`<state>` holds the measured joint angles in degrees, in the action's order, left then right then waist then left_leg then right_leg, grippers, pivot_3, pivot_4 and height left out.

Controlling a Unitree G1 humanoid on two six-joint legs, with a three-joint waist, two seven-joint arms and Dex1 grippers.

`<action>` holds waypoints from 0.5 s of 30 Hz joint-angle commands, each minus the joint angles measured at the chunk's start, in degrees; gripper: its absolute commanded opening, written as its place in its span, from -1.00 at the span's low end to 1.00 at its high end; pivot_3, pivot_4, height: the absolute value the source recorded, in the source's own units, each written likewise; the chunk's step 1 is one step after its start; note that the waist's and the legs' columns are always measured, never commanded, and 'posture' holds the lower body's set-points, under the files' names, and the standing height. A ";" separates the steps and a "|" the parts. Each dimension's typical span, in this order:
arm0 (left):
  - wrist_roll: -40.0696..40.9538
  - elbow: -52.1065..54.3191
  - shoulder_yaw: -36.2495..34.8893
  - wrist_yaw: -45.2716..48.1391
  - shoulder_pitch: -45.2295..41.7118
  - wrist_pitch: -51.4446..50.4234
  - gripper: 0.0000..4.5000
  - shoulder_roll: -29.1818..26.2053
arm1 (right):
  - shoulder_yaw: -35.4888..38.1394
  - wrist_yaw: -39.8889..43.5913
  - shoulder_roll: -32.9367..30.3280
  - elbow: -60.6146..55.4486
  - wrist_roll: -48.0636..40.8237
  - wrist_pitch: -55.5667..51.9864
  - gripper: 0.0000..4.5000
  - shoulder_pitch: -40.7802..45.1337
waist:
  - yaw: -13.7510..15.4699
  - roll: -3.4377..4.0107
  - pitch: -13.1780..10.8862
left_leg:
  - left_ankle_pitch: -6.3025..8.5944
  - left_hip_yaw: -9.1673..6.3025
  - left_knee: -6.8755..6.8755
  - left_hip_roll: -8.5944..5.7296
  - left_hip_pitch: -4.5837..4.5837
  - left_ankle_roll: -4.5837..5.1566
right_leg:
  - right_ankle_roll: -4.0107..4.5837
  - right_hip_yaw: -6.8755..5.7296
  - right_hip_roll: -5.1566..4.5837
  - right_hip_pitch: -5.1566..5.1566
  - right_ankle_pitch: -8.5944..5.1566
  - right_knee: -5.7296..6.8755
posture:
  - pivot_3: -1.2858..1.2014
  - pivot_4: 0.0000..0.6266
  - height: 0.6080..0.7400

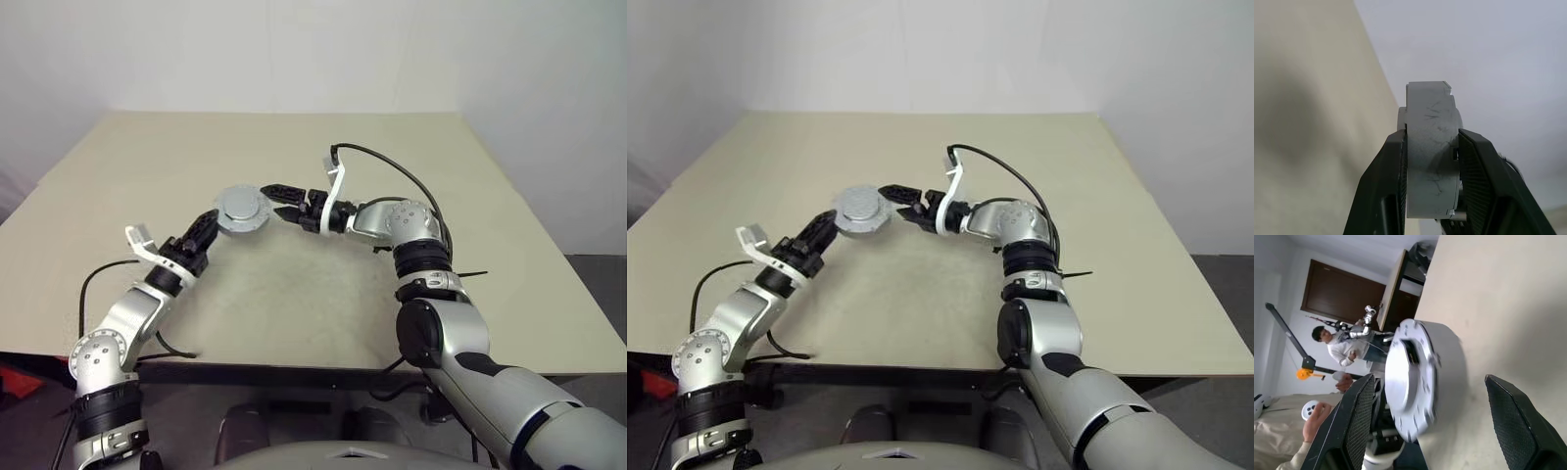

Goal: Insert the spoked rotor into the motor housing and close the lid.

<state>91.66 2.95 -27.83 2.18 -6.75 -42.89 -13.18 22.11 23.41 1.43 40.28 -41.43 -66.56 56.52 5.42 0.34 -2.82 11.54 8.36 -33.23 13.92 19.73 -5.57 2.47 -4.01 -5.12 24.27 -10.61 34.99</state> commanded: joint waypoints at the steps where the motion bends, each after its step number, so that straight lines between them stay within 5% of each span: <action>1: 0.81 3.95 -4.39 0.55 1.14 3.92 -0.44 -0.29 | 0.10 0.19 -0.54 -0.71 -0.43 0.46 0.81 0.64 | 0.01 -0.01 0.00 | 0.00 0.00 0.00 0.01 0.00 0.00 | 0.00 0.01 0.02 0.00 0.00 0.00 | 0.03 -1.00 1.00; 15: -3.75 0.97 -12.32 -2.88 4.76 14.36 -0.44 0.14 | -0.53 0.04 -1.04 -0.85 -0.17 0.41 0.81 -0.09 | 0.09 -0.40 0.15 | 0.00 -0.01 -0.04 0.06 -0.13 0.00 | -0.02 0.04 0.09 -0.13 0.01 0.00 | 0.03 -1.00 1.00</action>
<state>88.14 2.60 -38.41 -1.14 -1.28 -30.45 -12.57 21.72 23.39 0.54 40.28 -41.41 -66.58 55.80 5.50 -0.06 -2.67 11.54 8.35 -33.27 13.98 19.58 -5.57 2.44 -3.97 -5.03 24.14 -10.60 35.00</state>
